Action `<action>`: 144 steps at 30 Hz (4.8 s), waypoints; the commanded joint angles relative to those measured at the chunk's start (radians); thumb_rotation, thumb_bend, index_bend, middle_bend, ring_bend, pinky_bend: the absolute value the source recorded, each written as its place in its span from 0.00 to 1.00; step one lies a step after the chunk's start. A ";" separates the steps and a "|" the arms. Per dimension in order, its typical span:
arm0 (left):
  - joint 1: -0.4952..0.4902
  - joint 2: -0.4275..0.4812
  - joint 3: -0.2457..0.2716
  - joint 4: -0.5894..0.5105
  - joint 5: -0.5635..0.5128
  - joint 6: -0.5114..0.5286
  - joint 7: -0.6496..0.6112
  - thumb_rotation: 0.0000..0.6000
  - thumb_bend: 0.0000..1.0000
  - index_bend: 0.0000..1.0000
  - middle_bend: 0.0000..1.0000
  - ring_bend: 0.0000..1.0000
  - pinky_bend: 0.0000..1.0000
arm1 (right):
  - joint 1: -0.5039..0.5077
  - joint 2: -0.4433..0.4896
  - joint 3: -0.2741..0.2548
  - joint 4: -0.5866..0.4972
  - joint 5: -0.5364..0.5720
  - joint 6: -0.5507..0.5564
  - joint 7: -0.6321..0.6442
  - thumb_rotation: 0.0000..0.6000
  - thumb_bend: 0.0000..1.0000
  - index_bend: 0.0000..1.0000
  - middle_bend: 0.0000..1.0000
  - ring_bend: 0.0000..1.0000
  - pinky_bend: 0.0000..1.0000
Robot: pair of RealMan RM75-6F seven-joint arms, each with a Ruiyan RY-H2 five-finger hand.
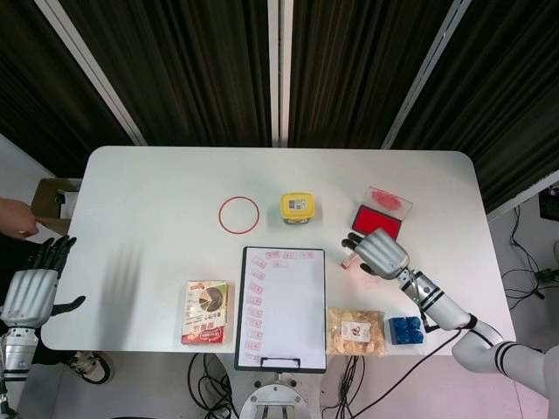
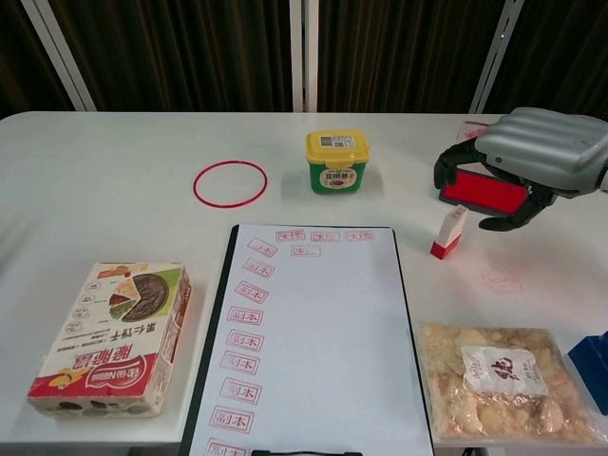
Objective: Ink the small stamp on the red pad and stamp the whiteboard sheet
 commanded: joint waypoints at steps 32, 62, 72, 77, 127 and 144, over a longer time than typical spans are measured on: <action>0.001 0.005 0.005 0.035 0.000 -0.012 -0.046 1.00 0.00 0.05 0.06 0.05 0.16 | 0.035 -0.145 -0.056 0.200 0.025 0.021 0.072 1.00 0.22 0.45 0.43 0.78 0.99; 0.003 -0.008 0.005 0.056 0.006 -0.008 -0.077 1.00 0.00 0.05 0.06 0.05 0.16 | 0.035 -0.182 -0.058 0.246 0.041 0.068 0.072 1.00 0.31 0.61 0.59 0.79 0.99; 0.007 -0.003 0.006 0.057 0.007 -0.003 -0.085 1.00 0.00 0.05 0.06 0.05 0.16 | 0.031 -0.125 0.006 0.235 0.073 0.173 0.171 1.00 0.40 0.83 0.76 0.86 1.00; 0.004 -0.005 0.007 0.057 0.010 -0.008 -0.084 1.00 0.00 0.05 0.06 0.05 0.16 | 0.045 -0.045 0.037 0.188 0.143 0.079 0.191 1.00 0.42 0.92 0.83 0.89 1.00; -0.011 -0.007 0.014 0.076 0.009 -0.044 -0.127 1.00 0.00 0.05 0.06 0.05 0.16 | 0.147 -0.028 0.163 0.031 0.940 -0.412 -0.325 1.00 0.46 1.00 0.94 0.96 1.00; -0.010 -0.007 0.009 0.089 0.002 -0.041 -0.130 1.00 0.00 0.05 0.06 0.05 0.16 | 0.144 -0.067 0.154 0.076 0.927 -0.396 -0.326 1.00 0.48 1.00 0.94 0.96 1.00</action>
